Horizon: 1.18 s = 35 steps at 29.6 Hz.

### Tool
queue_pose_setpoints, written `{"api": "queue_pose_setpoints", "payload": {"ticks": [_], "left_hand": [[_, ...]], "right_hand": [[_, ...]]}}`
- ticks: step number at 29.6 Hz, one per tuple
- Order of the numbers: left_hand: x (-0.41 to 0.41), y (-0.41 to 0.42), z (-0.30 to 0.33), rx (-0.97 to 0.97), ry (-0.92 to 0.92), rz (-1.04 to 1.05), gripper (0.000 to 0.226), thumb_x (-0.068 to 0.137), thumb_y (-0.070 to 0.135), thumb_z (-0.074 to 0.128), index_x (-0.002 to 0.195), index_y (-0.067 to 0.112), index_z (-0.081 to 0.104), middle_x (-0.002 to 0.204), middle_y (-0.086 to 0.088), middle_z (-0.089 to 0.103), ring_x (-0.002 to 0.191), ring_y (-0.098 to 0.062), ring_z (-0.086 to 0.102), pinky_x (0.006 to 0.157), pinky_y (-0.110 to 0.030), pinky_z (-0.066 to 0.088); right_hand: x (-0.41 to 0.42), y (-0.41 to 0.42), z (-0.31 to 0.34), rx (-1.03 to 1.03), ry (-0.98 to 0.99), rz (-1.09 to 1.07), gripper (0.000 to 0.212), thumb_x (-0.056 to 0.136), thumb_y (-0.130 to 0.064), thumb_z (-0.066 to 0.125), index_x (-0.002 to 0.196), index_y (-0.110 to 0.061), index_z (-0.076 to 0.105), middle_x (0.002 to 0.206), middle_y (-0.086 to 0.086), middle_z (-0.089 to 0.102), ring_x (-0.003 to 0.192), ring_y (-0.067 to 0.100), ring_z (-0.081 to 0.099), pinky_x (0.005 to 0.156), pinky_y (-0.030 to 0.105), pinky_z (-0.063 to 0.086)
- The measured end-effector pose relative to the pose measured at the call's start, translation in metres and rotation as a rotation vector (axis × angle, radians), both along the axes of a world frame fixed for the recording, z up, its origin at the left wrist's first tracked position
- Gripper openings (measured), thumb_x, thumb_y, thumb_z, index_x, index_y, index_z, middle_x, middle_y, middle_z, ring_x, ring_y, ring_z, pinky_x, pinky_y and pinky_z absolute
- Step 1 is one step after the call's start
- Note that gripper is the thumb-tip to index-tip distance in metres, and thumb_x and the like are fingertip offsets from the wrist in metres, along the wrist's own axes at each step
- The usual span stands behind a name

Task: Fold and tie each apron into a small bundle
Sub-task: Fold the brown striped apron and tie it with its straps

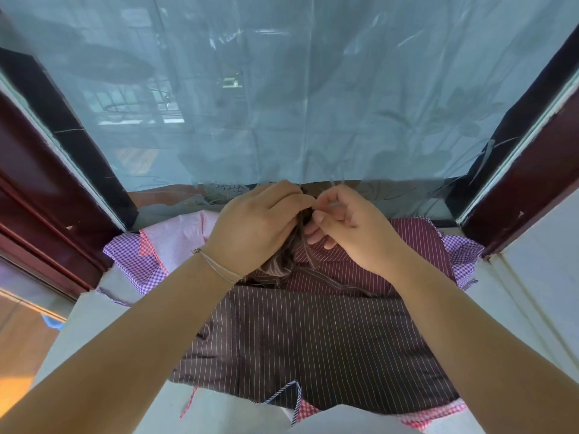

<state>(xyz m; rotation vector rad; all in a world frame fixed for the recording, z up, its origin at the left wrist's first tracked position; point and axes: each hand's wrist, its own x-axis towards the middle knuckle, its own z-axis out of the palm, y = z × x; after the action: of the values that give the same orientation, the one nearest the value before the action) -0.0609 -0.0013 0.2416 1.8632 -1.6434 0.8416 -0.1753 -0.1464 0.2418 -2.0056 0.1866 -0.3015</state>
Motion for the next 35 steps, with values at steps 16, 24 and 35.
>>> {"api": "queue_pose_setpoints", "payload": {"ticks": [16,24,35], "left_hand": [[-0.002,-0.010,-0.003,-0.287,-0.009,-0.071,0.008,0.093,0.011,0.060,0.097,0.013,0.067,0.097,0.000,0.065,0.065,-0.021,0.064,0.049,-0.032,0.049],[-0.006,-0.022,-0.005,-0.193,0.380,-0.288,0.006,0.087,0.010,0.069,0.089,0.010,0.074,0.100,0.000,0.071,0.086,-0.016,0.070,0.064,-0.037,0.057],[-0.036,-0.050,-0.009,0.010,1.103,-0.450,0.012,0.097,0.035,0.049,0.093,0.036,0.060,0.109,0.007,0.069,0.108,-0.010,0.062,0.097,-0.044,0.048]], "right_hand": [[-0.009,-0.007,0.053,-0.386,-0.023,-0.029,0.015,0.088,-0.015,0.066,0.089,-0.029,0.063,0.085,-0.019,0.063,0.083,-0.005,0.060,0.071,0.005,0.042],[-0.022,-0.001,0.035,-0.490,-0.019,-0.310,0.021,0.080,-0.017,0.063,0.072,-0.029,0.048,0.086,-0.003,0.063,0.077,0.014,0.059,0.070,0.040,0.052],[-0.067,-0.004,0.025,-0.259,-0.018,-0.680,0.009,0.085,-0.008,0.054,0.080,-0.014,0.049,0.067,0.012,0.065,0.060,0.024,0.065,0.063,0.041,0.055]]}}
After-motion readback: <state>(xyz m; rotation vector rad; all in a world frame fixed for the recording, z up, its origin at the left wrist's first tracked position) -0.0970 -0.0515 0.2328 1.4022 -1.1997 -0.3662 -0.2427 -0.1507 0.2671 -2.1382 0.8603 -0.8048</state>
